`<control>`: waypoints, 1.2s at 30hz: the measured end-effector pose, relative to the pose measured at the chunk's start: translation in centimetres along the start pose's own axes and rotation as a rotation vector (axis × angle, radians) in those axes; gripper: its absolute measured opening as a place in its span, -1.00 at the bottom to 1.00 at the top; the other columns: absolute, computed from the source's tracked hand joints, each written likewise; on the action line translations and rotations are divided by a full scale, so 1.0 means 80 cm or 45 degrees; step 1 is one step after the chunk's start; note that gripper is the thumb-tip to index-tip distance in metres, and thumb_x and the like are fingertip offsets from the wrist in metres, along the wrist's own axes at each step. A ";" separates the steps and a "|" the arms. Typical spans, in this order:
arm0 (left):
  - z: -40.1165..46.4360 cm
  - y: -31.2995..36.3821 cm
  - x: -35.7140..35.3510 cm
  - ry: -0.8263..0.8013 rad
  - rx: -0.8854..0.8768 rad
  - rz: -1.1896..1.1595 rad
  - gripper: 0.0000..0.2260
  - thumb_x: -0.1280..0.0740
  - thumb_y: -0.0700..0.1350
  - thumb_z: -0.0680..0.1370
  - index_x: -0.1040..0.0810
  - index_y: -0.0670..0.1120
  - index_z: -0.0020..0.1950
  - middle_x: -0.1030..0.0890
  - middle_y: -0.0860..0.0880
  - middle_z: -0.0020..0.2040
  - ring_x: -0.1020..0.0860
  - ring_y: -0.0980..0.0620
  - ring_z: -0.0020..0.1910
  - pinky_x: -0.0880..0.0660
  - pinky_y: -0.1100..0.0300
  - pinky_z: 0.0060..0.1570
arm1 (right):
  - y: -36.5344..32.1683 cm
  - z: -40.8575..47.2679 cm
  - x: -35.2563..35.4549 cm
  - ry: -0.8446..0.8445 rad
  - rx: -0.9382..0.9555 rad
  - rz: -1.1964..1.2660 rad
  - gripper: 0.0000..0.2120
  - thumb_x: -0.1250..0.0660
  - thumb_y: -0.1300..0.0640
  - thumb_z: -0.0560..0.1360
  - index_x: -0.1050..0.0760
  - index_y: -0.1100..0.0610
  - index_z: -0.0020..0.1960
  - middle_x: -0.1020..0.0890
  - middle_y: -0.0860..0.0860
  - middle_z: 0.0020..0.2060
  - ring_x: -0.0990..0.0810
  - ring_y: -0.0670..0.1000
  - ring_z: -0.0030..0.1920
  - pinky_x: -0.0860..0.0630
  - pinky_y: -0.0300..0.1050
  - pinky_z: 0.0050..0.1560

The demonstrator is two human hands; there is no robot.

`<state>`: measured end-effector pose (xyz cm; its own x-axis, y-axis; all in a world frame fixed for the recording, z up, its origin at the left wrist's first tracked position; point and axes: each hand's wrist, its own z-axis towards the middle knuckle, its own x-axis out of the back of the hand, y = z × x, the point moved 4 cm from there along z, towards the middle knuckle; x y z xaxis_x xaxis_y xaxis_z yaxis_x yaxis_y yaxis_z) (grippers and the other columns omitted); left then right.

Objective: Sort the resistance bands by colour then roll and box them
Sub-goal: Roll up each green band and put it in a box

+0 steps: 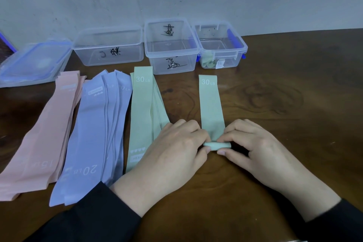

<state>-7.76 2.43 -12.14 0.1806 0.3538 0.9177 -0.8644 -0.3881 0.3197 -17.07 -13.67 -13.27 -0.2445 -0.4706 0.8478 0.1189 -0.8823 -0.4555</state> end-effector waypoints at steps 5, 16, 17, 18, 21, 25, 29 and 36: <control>0.001 0.000 -0.001 -0.018 -0.008 0.013 -0.81 -0.27 0.10 0.59 -0.56 0.08 0.14 -0.51 0.15 -0.01 -0.41 0.11 -0.02 -0.45 0.09 0.03 | 0.000 -0.001 -0.002 -0.003 0.030 -0.008 -0.69 -0.27 -0.11 0.60 -0.67 -0.02 0.20 -0.54 -0.24 0.00 -0.54 -0.09 0.04 -0.58 -0.10 -0.01; 0.001 -0.001 -0.001 -0.012 0.021 -0.010 -0.81 -0.33 0.08 0.57 -0.57 0.08 0.15 -0.52 0.16 0.00 -0.41 0.13 -0.02 -0.46 0.09 0.04 | 0.002 0.000 -0.002 -0.008 -0.010 0.015 -0.71 -0.31 -0.14 0.57 -0.66 -0.04 0.15 -0.53 -0.25 0.01 -0.54 -0.07 0.10 -0.57 -0.08 0.04; 0.001 -0.001 -0.001 -0.010 0.023 -0.010 -0.83 -0.32 0.07 0.58 -0.57 0.08 0.14 -0.52 0.16 0.00 -0.41 0.14 -0.02 -0.46 0.09 0.03 | 0.002 0.000 -0.002 -0.009 -0.014 0.010 -0.70 -0.29 -0.14 0.57 -0.67 -0.04 0.16 -0.53 -0.25 0.00 -0.54 -0.06 0.09 -0.57 -0.08 0.03; 0.001 0.000 0.000 -0.007 0.023 -0.011 -0.84 -0.30 0.07 0.59 -0.57 0.08 0.13 -0.52 0.17 0.00 -0.41 0.15 -0.02 -0.46 0.10 0.03 | 0.001 -0.001 -0.001 -0.008 -0.018 0.009 -0.70 -0.29 -0.15 0.57 -0.67 -0.04 0.17 -0.53 -0.25 0.00 -0.54 -0.06 0.08 -0.57 -0.09 0.04; 0.001 0.000 0.000 -0.011 0.033 -0.026 -0.81 -0.24 0.07 0.63 -0.58 0.07 0.15 -0.51 0.16 0.01 -0.41 0.15 -0.01 -0.45 0.11 0.05 | 0.001 0.000 0.001 -0.011 -0.022 0.015 -0.70 -0.33 -0.14 0.55 -0.64 -0.05 0.19 -0.55 -0.25 0.01 -0.55 -0.08 0.07 -0.56 -0.09 0.09; 0.001 0.000 0.001 -0.003 0.048 -0.031 -0.78 -0.21 0.07 0.65 -0.57 0.08 0.22 -0.51 0.16 0.04 -0.41 0.14 0.02 -0.45 0.11 0.08 | 0.002 0.000 0.001 -0.008 -0.029 0.000 -0.75 -0.35 -0.13 0.53 -0.64 -0.05 0.14 -0.55 -0.26 0.01 -0.55 -0.08 0.07 -0.56 -0.09 0.10; 0.001 -0.002 0.000 -0.007 0.058 -0.049 -0.72 -0.31 0.10 0.60 -0.54 0.09 0.28 -0.52 0.16 0.08 -0.43 0.14 0.06 -0.46 0.10 0.11 | 0.002 0.000 0.000 -0.014 -0.029 -0.017 -0.70 -0.32 -0.13 0.55 -0.65 -0.03 0.19 -0.54 -0.26 0.03 -0.53 -0.09 0.09 -0.56 -0.10 0.10; 0.001 -0.001 -0.001 0.007 0.046 -0.019 -0.74 -0.21 0.09 0.62 -0.59 0.07 0.20 -0.51 0.15 0.03 -0.41 0.13 -0.01 -0.46 0.08 0.03 | 0.002 0.000 0.001 -0.025 -0.042 -0.001 -0.69 -0.36 -0.17 0.52 -0.60 -0.08 0.20 -0.54 -0.28 0.04 -0.52 -0.12 0.10 -0.54 -0.11 0.13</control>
<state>-7.65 2.39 -12.21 0.1907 0.3641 0.9117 -0.8441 -0.4132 0.3416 -17.08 -13.83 -13.29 -0.2256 -0.4705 0.8531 0.0866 -0.8819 -0.4634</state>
